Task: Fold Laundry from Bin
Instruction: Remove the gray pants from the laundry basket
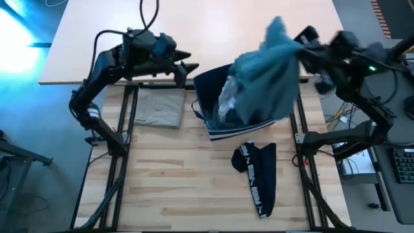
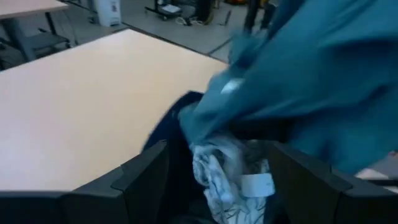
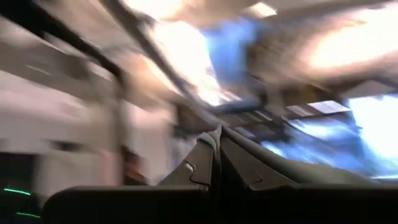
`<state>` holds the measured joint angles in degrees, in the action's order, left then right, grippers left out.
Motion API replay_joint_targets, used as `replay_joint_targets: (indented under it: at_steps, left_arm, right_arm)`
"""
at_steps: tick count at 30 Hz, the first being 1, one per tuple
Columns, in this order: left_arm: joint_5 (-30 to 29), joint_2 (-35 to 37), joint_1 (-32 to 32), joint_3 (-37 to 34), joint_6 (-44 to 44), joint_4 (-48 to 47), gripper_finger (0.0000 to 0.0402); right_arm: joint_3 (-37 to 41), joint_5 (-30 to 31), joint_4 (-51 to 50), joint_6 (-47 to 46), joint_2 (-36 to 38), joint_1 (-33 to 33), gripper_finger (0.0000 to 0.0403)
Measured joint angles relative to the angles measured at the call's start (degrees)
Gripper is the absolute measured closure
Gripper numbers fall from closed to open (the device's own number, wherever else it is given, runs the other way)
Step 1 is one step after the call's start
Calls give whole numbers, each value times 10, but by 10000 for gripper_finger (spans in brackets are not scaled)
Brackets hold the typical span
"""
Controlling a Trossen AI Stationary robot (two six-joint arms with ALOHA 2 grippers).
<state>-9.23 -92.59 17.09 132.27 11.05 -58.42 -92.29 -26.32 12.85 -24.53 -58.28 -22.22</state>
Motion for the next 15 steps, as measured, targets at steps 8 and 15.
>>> replay_joint_targets:
  at_steps: [8,15]
  left_arm:
    - [-7,14,-52,0,-12,-53,146]
    - [-7,17,-82,0,-44,-75,146]
  right_arm:
    - [-16,29,284,31,-65,186,394]
    - [-187,82,363,184,-208,315,394]
